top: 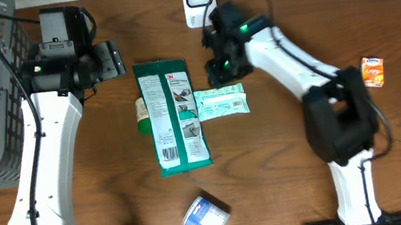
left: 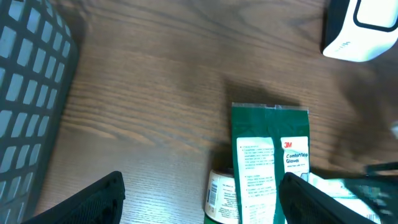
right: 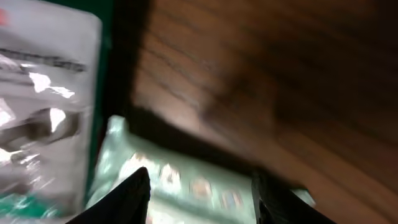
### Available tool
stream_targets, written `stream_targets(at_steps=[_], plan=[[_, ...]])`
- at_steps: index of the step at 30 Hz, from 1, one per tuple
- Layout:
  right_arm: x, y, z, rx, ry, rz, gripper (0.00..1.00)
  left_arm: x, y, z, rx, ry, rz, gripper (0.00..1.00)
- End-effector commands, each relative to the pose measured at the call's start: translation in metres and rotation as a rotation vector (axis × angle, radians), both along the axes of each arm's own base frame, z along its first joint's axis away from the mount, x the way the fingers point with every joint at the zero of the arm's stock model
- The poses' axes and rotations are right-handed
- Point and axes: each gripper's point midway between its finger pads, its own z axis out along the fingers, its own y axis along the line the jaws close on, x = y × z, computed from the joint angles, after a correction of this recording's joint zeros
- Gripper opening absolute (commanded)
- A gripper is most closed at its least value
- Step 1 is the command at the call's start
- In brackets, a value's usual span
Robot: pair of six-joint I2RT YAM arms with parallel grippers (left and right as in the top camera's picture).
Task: Scan the item barcode
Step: 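Reach the right gripper to the pale green wipes pack at center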
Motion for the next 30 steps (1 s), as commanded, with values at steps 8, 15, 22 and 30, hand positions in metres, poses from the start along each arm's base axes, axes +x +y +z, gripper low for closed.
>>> stream_targets(at_steps=[8, 15, 22, 30], plan=[[-0.051, -0.029, -0.011, -0.107, 0.215, 0.034, 0.34, 0.003, 0.0, 0.005, -0.001, -0.014, 0.013, 0.8], [-0.07, -0.067, -0.004, -0.149, 0.34, -0.003, 0.34, 0.003, -0.002, 0.005, -0.014, -0.013, 0.005, 0.8], [-0.054, -0.087, 0.031, 0.032, 0.313, -0.047, 0.37, -0.009, -0.053, 0.006, -0.273, 0.039, -0.119, 0.12], [-0.048, -0.107, 0.064, 0.21, 0.292, -0.07, 0.49, -0.047, -0.086, -0.013, -0.307, 0.207, -0.133, 0.07]])
